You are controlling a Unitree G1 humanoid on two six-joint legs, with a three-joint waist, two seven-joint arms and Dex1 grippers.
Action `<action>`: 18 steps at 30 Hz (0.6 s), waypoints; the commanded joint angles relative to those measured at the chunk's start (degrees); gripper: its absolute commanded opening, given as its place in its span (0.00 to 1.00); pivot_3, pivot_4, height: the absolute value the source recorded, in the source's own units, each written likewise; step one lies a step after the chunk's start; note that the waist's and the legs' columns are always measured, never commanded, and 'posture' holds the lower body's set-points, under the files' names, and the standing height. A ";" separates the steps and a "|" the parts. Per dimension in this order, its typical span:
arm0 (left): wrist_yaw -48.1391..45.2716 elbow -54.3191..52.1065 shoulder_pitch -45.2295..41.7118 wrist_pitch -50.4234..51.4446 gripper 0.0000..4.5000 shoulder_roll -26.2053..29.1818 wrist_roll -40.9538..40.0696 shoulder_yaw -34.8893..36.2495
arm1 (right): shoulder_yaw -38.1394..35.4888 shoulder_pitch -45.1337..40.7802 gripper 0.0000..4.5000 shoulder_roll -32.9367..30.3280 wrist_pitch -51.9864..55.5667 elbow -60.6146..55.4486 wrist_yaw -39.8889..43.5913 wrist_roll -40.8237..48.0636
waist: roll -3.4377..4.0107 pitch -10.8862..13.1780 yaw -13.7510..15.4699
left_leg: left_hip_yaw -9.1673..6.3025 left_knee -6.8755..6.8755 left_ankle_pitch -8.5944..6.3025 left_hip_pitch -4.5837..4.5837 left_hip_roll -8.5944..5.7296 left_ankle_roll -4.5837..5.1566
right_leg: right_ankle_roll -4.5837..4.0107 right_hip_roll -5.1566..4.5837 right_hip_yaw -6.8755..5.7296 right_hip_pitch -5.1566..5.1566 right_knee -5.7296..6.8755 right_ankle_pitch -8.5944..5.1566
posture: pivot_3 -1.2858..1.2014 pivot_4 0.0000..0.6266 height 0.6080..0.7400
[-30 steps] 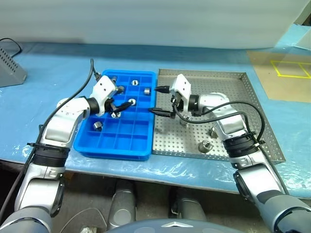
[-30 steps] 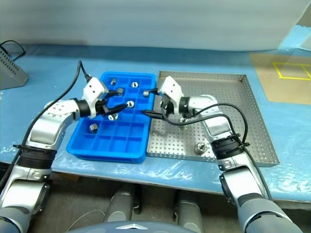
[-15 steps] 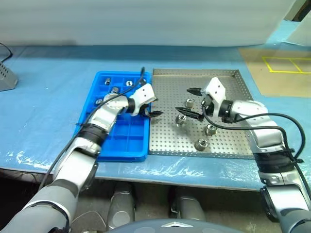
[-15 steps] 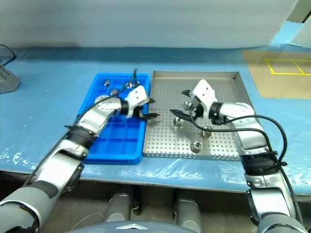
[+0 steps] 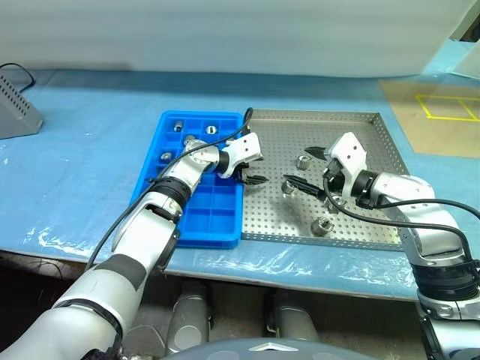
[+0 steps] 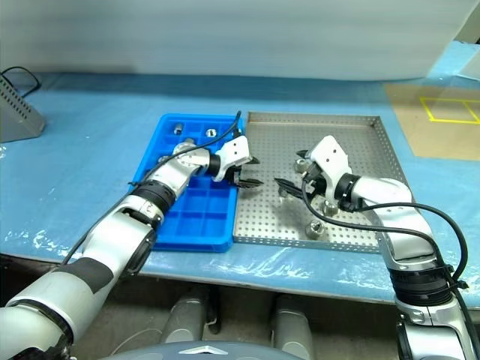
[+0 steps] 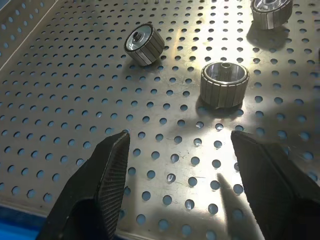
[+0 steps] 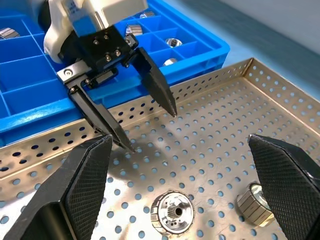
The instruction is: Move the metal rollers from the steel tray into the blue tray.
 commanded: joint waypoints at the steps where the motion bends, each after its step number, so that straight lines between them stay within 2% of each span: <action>1: -2.21 -1.71 -1.90 -1.46 0.75 -2.09 -1.46 1.15 | -1.52 0.08 1.00 -0.38 0.06 -3.20 -1.02 1.23 | 0.00 0.00 -0.09 | 0.01 0.00 -0.05 -0.03 -0.05 0.09 | -0.01 -0.04 0.00 0.04 -0.14 0.01 | 0.38 0.24 1.00; 8: -6.17 -4.16 -1.69 0.42 0.75 -0.26 -3.71 4.29 | -0.30 -0.94 1.00 0.00 -0.83 -1.83 -1.56 1.21 | -0.01 0.01 -0.90 | 0.06 -0.01 -0.20 -0.10 -0.21 0.34 | -0.01 -0.24 0.00 0.05 -0.31 0.01 | 0.39 0.24 1.00; 14: -10.78 -8.41 1.16 1.79 0.75 2.94 -8.54 7.98 | 0.85 -1.95 1.00 0.46 -1.84 -0.45 -1.74 0.86 | -0.01 0.01 -3.24 | 0.06 -0.10 -0.14 -0.02 -0.10 0.22 | 0.01 -0.19 -0.07 0.00 -0.30 0.01 | 0.40 0.24 1.00; 18: -8.57 -8.28 1.58 1.84 0.75 3.61 -7.25 7.62 | 1.04 -2.26 1.00 0.35 -2.12 -0.16 -1.43 1.05 | 0.00 0.01 -3.68 | 0.06 -0.28 -0.04 0.00 0.10 0.05 | 0.02 0.03 -0.08 -0.10 -0.30 0.01 | 0.40 0.24 1.00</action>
